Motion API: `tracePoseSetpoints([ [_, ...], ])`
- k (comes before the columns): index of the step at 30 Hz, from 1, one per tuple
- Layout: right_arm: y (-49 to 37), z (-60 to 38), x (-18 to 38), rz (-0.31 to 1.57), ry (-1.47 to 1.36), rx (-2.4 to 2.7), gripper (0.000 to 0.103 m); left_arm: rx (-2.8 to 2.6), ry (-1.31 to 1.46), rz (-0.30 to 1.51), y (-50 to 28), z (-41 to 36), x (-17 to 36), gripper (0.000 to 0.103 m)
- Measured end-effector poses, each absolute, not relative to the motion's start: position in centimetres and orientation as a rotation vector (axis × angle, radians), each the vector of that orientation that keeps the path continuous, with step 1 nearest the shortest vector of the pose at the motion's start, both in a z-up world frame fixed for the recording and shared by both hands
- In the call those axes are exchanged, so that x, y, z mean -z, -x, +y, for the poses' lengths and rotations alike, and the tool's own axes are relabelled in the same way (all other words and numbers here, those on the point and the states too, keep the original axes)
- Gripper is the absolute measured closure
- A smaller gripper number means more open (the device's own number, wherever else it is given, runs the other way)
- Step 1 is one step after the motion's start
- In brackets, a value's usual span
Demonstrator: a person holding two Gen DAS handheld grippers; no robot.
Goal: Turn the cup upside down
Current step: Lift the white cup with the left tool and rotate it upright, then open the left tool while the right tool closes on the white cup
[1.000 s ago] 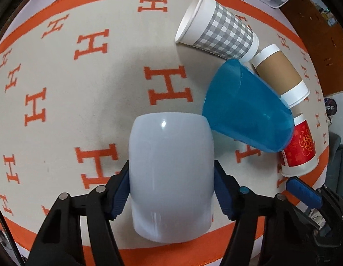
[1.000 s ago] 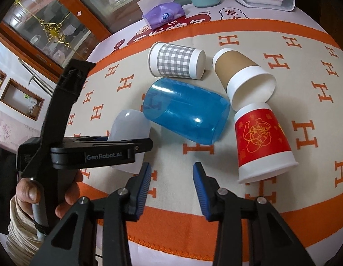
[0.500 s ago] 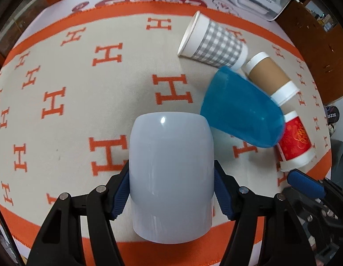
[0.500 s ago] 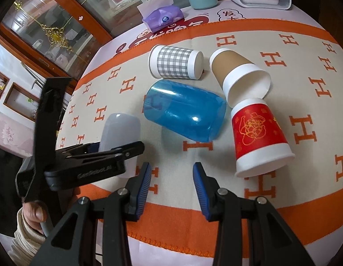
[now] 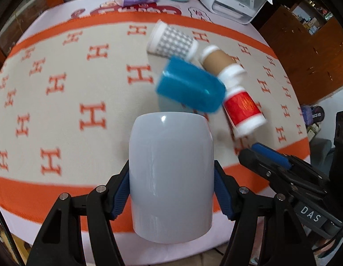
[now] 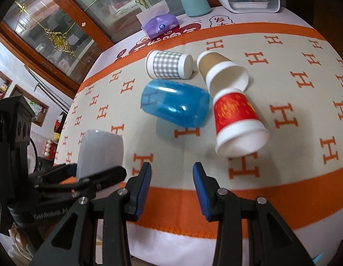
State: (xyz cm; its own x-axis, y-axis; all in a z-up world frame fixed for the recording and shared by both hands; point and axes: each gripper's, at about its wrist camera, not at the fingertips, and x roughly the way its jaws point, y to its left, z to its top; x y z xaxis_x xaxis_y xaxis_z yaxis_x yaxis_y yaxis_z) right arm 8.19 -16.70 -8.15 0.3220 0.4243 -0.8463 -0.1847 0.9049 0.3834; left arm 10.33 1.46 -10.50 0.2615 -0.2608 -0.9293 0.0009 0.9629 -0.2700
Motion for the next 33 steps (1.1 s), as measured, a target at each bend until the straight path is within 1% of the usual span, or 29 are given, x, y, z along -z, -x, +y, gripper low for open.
tracePoseSetpoints([
  [6,-6.3,-18.2,9.9,1.225,-0.253,-0.392,0.064,0.178,0.316,1.365,-8.6,-0.1,14.0,0.037],
  [17,-5.5,-19.4,12.9,1.291,-0.309,-0.367,0.064,0.120,0.304,1.453,-8.2,-1.4,18.2,0.037],
  [18,-5.5,-19.4,13.0,1.293,-0.311,-0.369,0.064,0.120,0.297,1.436,-8.2,-1.4,18.1,0.036],
  [19,-5.5,-19.5,13.2,1.299,-0.315,-0.372,0.064,0.113,0.283,1.429,-8.2,-1.5,17.9,0.030],
  [20,-5.4,-19.5,13.3,1.301,-0.319,-0.375,0.064,0.105,0.271,1.425,-8.1,-1.5,17.8,0.020],
  [21,-5.4,-19.6,13.3,1.303,-0.325,-0.378,0.064,0.099,0.269,1.419,-8.1,-1.5,17.8,0.019],
  [27,-5.2,-19.8,13.0,1.296,-0.332,-0.385,0.064,0.116,0.282,1.394,-7.9,-0.8,16.7,0.019],
  [33,-5.2,-19.8,12.7,1.293,-0.346,-0.401,0.064,0.158,0.268,1.369,-7.3,-0.3,14.4,0.017],
])
